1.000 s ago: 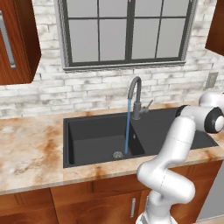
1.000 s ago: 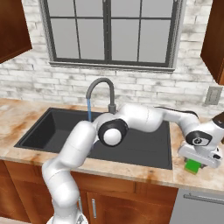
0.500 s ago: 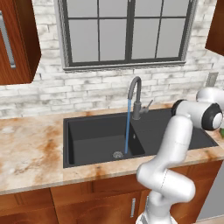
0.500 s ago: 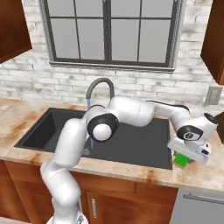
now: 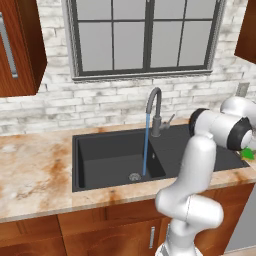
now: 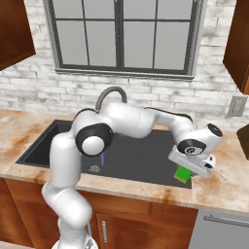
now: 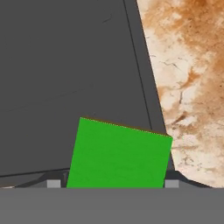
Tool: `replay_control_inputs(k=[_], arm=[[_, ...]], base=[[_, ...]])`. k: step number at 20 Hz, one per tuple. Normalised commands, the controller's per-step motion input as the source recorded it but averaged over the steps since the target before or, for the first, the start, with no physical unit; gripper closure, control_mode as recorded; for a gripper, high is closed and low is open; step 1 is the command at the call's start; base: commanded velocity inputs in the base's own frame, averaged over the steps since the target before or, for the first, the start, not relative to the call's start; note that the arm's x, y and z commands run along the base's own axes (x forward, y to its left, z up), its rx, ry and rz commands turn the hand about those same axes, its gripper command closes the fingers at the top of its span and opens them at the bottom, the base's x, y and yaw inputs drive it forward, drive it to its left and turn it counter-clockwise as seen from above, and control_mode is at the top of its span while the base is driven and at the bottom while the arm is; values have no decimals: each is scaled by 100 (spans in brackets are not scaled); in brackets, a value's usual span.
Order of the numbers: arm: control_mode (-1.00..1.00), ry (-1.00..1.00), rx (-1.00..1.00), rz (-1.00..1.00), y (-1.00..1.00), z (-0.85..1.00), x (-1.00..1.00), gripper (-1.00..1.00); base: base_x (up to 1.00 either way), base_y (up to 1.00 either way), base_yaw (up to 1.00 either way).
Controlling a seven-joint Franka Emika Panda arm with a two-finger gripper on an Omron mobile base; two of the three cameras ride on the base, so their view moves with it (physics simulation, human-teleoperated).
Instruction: Soak the sponge with water for a few seconds and then drop it inside the sink.
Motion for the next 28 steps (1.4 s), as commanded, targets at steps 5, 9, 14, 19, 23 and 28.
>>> replay_control_inputs(k=[5,9,14,19,23,28], arm=[[-100,-8,0,0,38,5,0,100],[-100,-10,0,0,40,7,0,100],[-100,-9,0,0,72,10,0,100],[-100,-2,0,2,80,13,5,100],[-100,1,0,8,48,16,6,100],[-100,0,0,10,42,7,0,100]], base=[[0,0,0],[0,0,0],[0,0,0],[0,0,0],[0,0,0],[0,0,0]])
